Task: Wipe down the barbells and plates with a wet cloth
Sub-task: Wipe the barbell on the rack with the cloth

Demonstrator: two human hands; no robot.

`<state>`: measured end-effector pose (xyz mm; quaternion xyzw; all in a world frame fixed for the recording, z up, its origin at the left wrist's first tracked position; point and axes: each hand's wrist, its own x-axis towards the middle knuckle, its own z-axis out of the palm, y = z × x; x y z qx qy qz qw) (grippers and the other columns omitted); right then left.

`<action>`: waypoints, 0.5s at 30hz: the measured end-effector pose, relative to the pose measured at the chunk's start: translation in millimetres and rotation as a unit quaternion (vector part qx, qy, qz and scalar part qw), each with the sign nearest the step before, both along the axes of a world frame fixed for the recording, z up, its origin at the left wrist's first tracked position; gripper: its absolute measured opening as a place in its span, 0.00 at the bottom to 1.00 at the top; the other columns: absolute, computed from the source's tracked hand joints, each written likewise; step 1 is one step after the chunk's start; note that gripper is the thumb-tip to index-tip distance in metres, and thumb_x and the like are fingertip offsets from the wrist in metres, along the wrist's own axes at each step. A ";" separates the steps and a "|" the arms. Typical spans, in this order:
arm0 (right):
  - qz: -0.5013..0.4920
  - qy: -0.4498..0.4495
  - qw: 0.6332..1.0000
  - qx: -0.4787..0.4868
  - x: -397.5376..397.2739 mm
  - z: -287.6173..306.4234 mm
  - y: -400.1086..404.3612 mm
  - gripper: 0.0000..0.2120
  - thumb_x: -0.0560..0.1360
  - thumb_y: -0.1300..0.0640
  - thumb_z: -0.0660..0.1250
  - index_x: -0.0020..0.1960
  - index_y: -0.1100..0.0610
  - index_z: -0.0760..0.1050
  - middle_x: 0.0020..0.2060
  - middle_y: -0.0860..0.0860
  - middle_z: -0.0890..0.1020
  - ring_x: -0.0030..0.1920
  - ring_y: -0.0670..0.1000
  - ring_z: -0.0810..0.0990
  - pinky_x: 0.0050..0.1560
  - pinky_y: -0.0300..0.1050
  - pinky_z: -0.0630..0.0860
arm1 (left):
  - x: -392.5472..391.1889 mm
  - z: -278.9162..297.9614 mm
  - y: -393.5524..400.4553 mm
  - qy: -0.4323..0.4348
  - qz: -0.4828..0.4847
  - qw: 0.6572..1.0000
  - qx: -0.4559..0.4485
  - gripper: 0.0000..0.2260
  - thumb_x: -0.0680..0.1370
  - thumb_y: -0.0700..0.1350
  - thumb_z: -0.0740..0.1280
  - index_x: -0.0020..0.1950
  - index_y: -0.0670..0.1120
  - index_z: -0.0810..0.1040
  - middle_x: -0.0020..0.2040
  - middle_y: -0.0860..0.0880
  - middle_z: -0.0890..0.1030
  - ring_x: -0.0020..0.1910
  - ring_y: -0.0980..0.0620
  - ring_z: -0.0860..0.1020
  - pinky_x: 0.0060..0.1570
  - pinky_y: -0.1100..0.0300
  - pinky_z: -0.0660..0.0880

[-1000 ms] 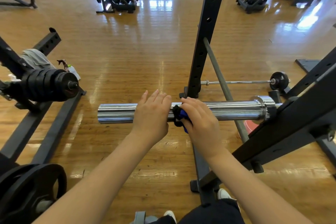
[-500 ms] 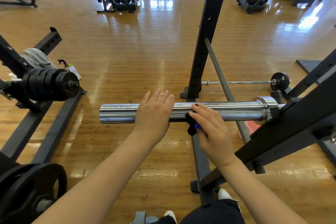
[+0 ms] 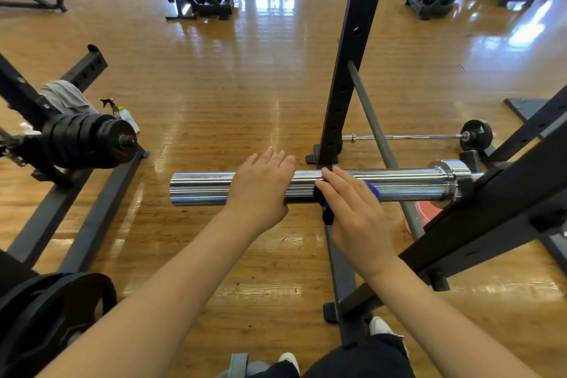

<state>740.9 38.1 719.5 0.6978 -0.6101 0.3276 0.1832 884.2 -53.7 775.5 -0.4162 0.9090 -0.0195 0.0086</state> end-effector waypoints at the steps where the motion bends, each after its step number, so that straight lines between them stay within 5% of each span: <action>1: -0.009 -0.006 1.000 0.000 -6.0 -0.4 3.1 0.17 0.72 0.68 0.59 0.59 0.66 0.77 0.58 0.60 0.79 0.63 0.57 0.74 0.66 0.52 0.69 | -0.6 3.0 -1.5 -0.012 -0.002 1.000 0.014 0.36 0.74 0.46 0.69 0.76 0.47 0.54 0.77 0.48 0.58 0.76 0.49 0.53 0.73 0.54 0.50; 5: -0.040 -0.057 0.998 0.007 -18.0 7.6 6.8 0.20 0.68 0.75 0.67 0.59 0.67 0.76 0.58 0.62 0.79 0.61 0.59 0.76 0.62 0.58 0.72 | -5.0 21.3 -13.7 -0.048 -0.004 0.990 0.132 0.33 0.71 0.49 0.73 0.72 0.48 0.63 0.69 0.47 0.70 0.69 0.47 0.66 0.67 0.52 0.64; 7: -0.033 -0.071 0.997 -0.015 -9.0 15.7 3.7 0.18 0.70 0.71 0.64 0.60 0.67 0.76 0.59 0.62 0.78 0.60 0.59 0.76 0.61 0.58 0.74 | -8.1 24.1 -18.1 -0.066 -0.001 0.987 0.144 0.38 0.70 0.51 0.74 0.74 0.48 0.59 0.71 0.46 0.67 0.71 0.46 0.64 0.70 0.49 0.60; 11: 0.010 -0.047 0.999 -0.015 14.6 5.0 -8.7 0.18 0.73 0.67 0.59 0.61 0.66 0.76 0.59 0.61 0.78 0.63 0.57 0.73 0.65 0.52 0.70 | -8.5 6.9 -2.1 -0.058 0.017 0.998 -0.018 0.45 0.72 0.49 0.71 0.78 0.45 0.43 0.78 0.44 0.49 0.77 0.44 0.48 0.72 0.41 0.42; 15: 0.043 -0.029 0.998 -0.024 7.5 -7.6 -9.3 0.17 0.74 0.69 0.59 0.62 0.65 0.75 0.60 0.60 0.78 0.65 0.56 0.71 0.68 0.50 0.67 | -1.6 -35.8 12.0 0.091 -0.044 0.976 -0.191 0.29 0.71 0.39 0.64 0.72 0.39 0.61 0.69 0.39 0.71 0.69 0.39 0.68 0.70 0.45 0.55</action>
